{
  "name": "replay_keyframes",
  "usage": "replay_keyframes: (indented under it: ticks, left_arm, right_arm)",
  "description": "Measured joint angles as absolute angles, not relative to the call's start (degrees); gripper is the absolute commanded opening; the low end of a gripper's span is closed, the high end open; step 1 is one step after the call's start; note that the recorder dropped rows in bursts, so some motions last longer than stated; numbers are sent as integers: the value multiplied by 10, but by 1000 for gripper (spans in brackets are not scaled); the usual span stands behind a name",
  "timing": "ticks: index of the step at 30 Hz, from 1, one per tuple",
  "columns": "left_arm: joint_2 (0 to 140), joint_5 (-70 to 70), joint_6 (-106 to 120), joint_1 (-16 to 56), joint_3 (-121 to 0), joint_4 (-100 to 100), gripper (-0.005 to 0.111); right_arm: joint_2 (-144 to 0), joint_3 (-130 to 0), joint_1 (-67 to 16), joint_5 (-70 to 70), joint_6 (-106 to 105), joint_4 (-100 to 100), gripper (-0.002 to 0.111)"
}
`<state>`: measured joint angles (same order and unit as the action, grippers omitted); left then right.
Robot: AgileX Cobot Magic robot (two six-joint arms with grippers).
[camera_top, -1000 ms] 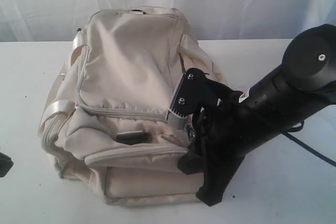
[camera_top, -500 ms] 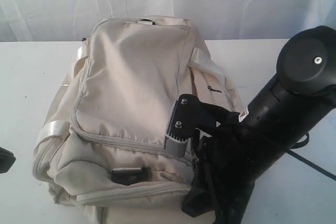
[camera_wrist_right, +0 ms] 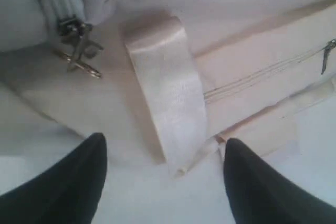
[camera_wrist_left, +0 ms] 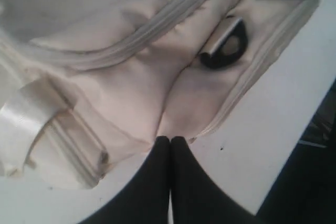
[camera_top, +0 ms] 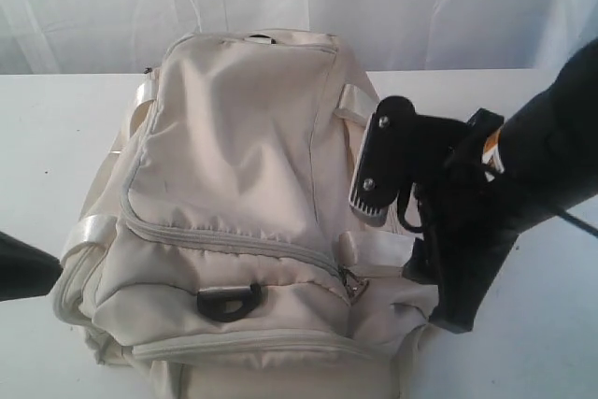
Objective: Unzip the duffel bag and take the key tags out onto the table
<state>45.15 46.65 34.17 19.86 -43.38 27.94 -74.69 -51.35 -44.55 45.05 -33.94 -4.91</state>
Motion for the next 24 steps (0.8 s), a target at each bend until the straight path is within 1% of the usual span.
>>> replay_keyframes:
  ticks: [6,8,9,10,13,14,19,24]
  left_arm:
    - [477,507,374,199,-494,325,0]
    - [480,512,375,199,-503,331,0]
    - [482,515,378,199,-507,335,0]
    - [482,519,384,199,-509,340,0]
    - [483,524,406,199,-511,372,0]
    - [483,525,416,199,-512,380,0]
    - [495,528,434,199,-513,393,0]
    - [527,524,479,199,-513,425,0]
  right_arm:
    - [-806,-457,-445,326,-336,-75,60]
    - [-825,-450,-445,293,-336,-80,54]
    - [-832,-449,-445,281,-334,-81,48]
    - [-840,-449,-445,269,-332,-82,39]
    - [-851,-448,-445,254,-315,-97,5]
    - [-851,-448,-445,251,-304,-108,0]
    - [-822,-448,-445,251,-214,-190,0]
    - [-771,-448,-445,259,-141,-226,0]
